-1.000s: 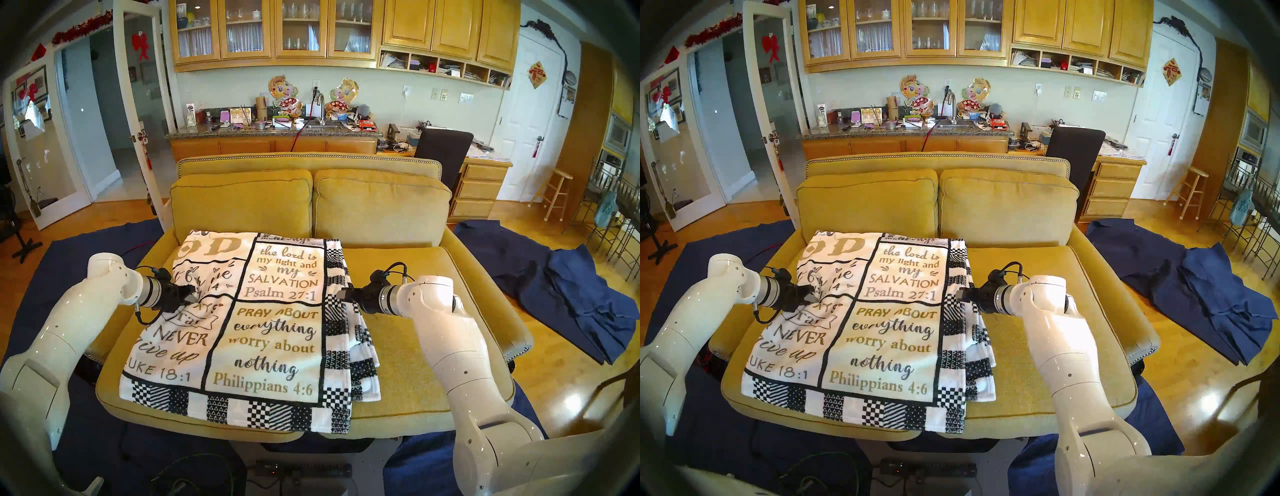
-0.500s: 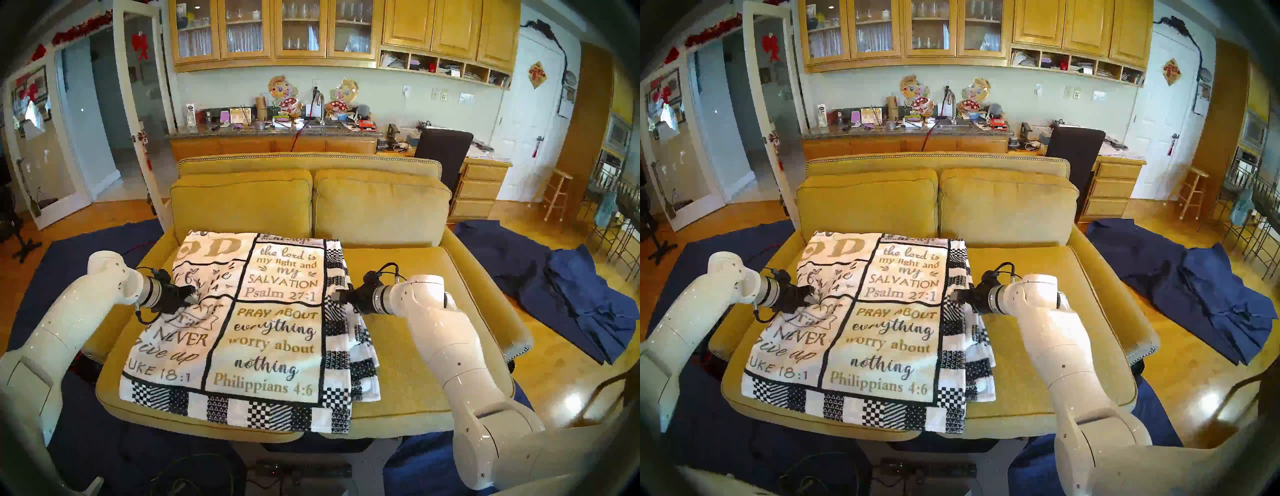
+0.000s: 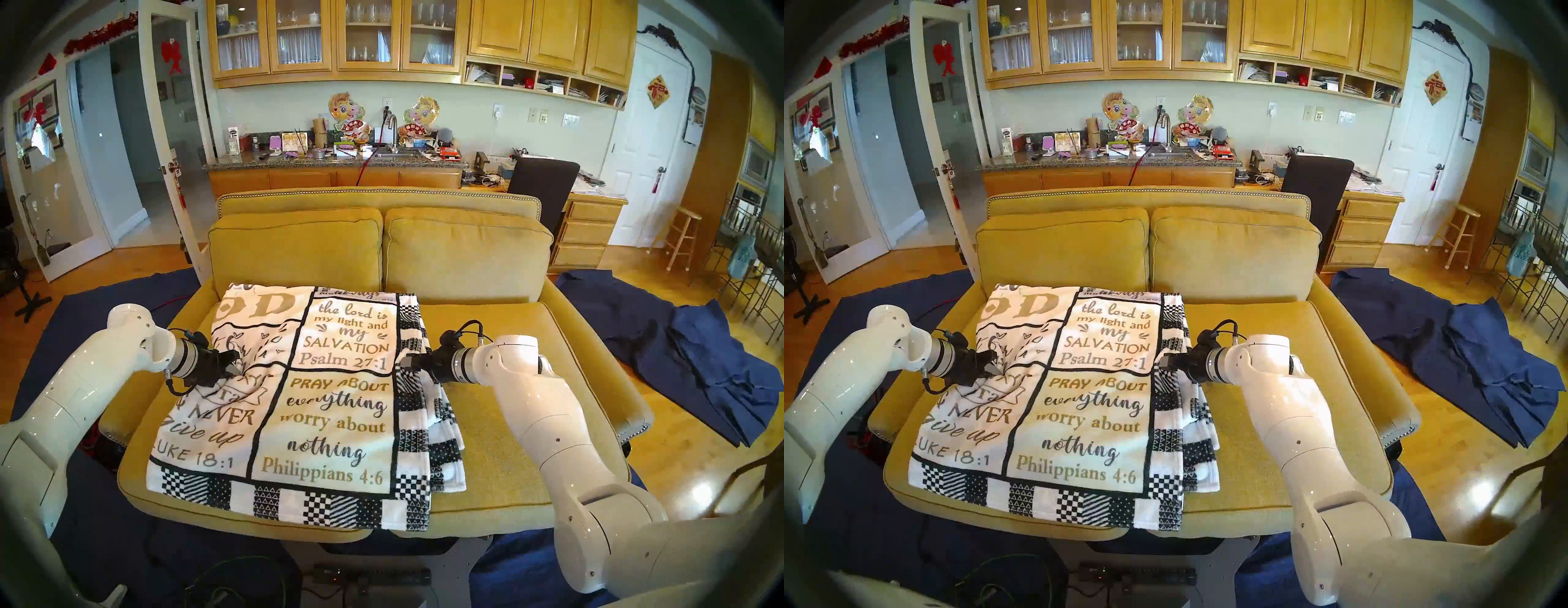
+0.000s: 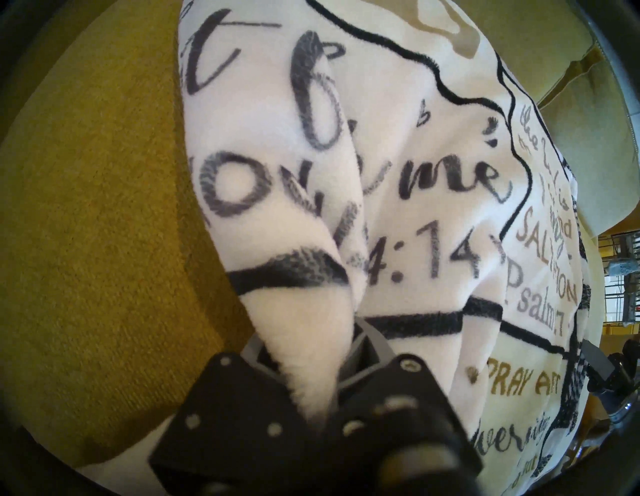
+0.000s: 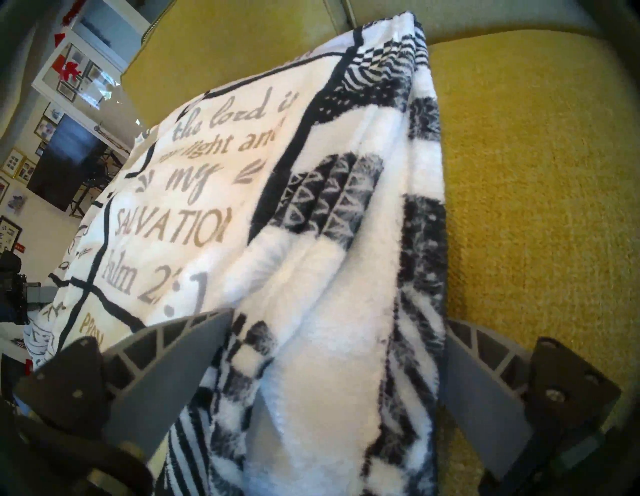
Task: Fold the blanket in half twice
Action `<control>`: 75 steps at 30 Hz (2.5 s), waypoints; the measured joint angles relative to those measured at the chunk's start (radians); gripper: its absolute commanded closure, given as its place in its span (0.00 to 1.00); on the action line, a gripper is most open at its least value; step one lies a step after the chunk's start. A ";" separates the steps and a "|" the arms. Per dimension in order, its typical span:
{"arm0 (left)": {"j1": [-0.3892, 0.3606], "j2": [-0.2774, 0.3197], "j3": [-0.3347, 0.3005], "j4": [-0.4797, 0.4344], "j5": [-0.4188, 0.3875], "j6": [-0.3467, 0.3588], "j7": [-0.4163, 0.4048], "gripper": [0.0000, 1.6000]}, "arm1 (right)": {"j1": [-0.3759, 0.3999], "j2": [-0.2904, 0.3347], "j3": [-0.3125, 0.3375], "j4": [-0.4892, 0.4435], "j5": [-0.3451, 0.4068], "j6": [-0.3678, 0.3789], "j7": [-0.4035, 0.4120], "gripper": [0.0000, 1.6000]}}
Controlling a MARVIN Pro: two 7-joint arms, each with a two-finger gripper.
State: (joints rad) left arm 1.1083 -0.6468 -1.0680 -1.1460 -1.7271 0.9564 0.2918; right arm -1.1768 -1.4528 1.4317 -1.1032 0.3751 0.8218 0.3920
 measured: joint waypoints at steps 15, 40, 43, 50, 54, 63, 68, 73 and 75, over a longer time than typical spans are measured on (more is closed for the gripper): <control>-0.089 -0.029 0.065 0.047 -0.128 0.006 0.164 1.00 | -0.019 0.004 0.003 -0.033 0.003 -0.007 0.009 0.00; -0.177 -0.070 0.123 0.118 -0.175 0.006 0.239 1.00 | -0.033 0.006 -0.029 -0.033 0.000 -0.017 0.028 0.00; -0.178 -0.059 0.134 0.112 -0.175 0.006 0.225 1.00 | -0.023 0.006 -0.039 -0.015 -0.001 -0.023 0.031 0.00; -0.185 -0.042 0.160 0.111 -0.173 0.006 0.192 1.00 | -0.001 0.005 -0.059 0.019 -0.002 -0.040 0.042 0.00; -0.190 -0.035 0.173 0.112 -0.170 0.005 0.175 1.00 | 0.010 0.003 -0.070 0.040 -0.002 -0.055 0.047 0.07; -0.202 -0.030 0.195 0.123 -0.154 0.006 0.144 1.00 | 0.025 -0.011 -0.101 0.074 -0.001 -0.078 0.060 1.00; -0.211 -0.030 0.208 0.141 -0.145 0.006 0.124 1.00 | 0.025 -0.017 -0.111 0.076 0.000 -0.084 0.062 1.00; -0.220 -0.030 0.214 0.160 -0.138 0.006 0.103 1.00 | 0.015 -0.015 -0.109 0.057 0.000 -0.092 0.060 1.00; -0.223 -0.030 0.213 0.168 -0.136 0.006 0.097 1.00 | 0.005 -0.010 -0.105 0.030 -0.001 -0.096 0.059 1.00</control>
State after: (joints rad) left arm 0.8853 -0.6770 -0.8548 -0.9779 -1.8634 0.9626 0.3887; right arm -1.1718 -1.4625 1.3265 -1.0727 0.3744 0.7261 0.4510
